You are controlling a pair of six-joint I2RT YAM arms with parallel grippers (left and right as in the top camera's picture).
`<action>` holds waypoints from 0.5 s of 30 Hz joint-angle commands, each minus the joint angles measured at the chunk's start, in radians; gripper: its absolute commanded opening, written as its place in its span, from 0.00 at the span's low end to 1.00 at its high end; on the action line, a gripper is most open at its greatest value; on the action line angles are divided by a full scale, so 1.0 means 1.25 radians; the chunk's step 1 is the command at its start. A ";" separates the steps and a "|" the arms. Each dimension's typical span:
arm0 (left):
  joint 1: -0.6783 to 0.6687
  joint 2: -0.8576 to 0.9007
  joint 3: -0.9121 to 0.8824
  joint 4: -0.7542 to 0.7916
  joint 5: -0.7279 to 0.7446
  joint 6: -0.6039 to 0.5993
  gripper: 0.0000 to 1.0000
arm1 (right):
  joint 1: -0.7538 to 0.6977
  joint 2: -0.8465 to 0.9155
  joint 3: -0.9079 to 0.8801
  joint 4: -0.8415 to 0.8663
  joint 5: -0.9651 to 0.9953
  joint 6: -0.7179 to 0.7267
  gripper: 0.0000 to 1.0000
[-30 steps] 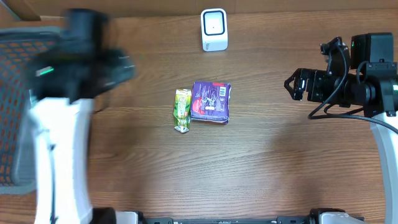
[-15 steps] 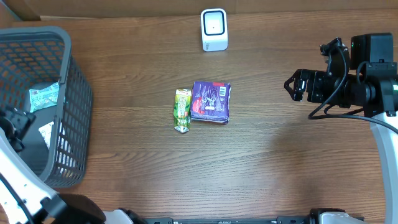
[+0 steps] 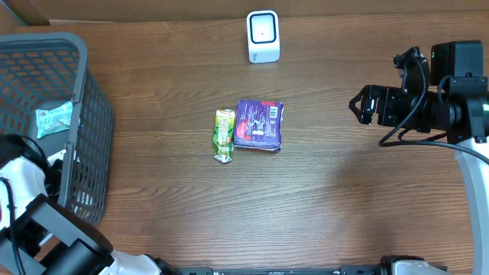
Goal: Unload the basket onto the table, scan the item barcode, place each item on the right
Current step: 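Reach the left gripper into the basket and grasp the white conditioner tube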
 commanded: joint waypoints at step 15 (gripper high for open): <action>0.001 0.016 0.034 -0.041 0.068 0.040 0.04 | -0.003 0.001 0.007 0.001 -0.002 -0.003 1.00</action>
